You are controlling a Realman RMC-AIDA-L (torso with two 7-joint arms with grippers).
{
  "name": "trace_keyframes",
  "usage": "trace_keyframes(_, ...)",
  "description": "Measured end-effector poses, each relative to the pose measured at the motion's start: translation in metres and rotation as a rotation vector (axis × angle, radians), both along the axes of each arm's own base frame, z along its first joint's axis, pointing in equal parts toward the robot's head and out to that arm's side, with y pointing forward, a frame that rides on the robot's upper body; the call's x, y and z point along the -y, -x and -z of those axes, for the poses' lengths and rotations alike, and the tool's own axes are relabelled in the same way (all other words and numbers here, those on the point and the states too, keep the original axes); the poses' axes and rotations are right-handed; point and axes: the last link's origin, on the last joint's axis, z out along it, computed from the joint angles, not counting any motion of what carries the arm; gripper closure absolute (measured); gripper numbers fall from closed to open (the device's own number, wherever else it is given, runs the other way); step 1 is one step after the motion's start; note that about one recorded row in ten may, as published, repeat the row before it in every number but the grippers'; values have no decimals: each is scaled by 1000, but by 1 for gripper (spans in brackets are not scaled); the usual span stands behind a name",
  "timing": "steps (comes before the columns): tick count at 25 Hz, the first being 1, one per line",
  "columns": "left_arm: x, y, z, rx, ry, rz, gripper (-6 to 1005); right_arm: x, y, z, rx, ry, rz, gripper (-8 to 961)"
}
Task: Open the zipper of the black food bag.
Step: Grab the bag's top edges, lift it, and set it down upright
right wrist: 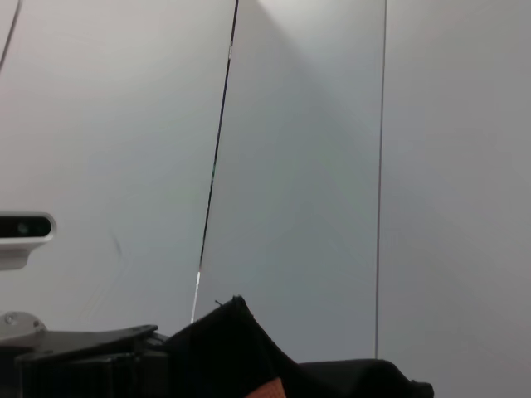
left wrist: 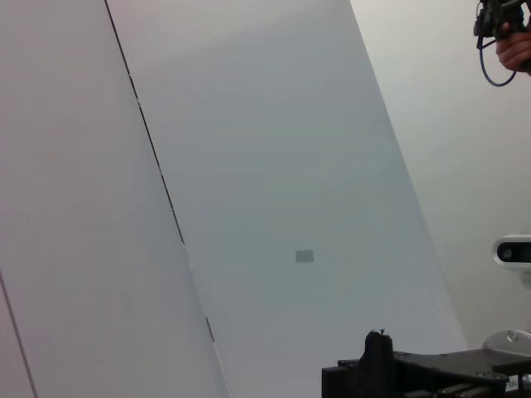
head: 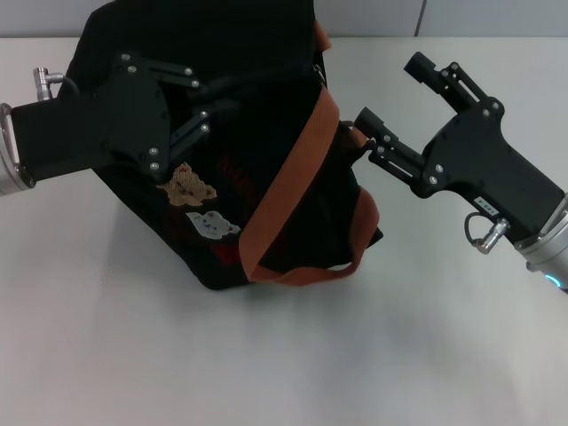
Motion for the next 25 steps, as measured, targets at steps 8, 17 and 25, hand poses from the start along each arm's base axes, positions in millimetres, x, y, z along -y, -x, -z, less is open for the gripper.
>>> trace_keyframes(8, 2, 3, 2, 8, -8, -1, 900, -4, 4, 1, -9, -3, 0, 276)
trace_keyframes(17, 4, 4, 2, 15, -3, -3, 900, -4, 6, 2, 44, -84, -22, 479)
trace_keyframes(25, 2, 1, 2, 21, -4, 7, 900, -2, 14, 12, 106, -113, -87, 537)
